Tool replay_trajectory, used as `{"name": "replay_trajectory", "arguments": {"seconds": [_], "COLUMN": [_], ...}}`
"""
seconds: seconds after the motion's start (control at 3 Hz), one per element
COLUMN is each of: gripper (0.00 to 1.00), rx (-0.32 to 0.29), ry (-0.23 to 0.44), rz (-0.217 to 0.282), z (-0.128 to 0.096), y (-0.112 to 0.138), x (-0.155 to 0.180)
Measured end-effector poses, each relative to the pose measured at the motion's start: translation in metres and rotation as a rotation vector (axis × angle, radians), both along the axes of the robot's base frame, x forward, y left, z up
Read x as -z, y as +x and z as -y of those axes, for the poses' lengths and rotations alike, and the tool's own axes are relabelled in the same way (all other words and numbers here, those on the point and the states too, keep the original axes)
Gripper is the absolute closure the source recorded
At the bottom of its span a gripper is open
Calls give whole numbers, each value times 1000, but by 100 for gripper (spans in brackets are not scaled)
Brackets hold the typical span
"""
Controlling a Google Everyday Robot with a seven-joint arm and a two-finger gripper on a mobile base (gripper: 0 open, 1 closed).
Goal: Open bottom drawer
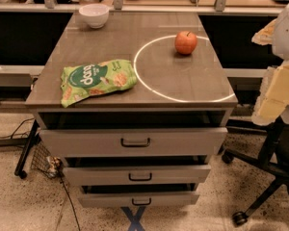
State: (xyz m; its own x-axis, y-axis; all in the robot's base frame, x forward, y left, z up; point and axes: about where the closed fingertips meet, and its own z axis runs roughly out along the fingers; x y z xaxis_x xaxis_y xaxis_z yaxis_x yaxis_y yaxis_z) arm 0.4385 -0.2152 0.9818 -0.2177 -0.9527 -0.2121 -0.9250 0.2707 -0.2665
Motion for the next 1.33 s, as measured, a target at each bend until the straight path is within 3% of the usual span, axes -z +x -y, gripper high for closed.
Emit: {"name": "replay_trajectory", "arguments": {"seconds": [0.67, 1.33], "gripper": [0, 0], "rx": [-12, -63], "ry": [4, 54], "rz": [10, -50], "z": [7, 49], "y": [3, -22], "x": [3, 83]}}
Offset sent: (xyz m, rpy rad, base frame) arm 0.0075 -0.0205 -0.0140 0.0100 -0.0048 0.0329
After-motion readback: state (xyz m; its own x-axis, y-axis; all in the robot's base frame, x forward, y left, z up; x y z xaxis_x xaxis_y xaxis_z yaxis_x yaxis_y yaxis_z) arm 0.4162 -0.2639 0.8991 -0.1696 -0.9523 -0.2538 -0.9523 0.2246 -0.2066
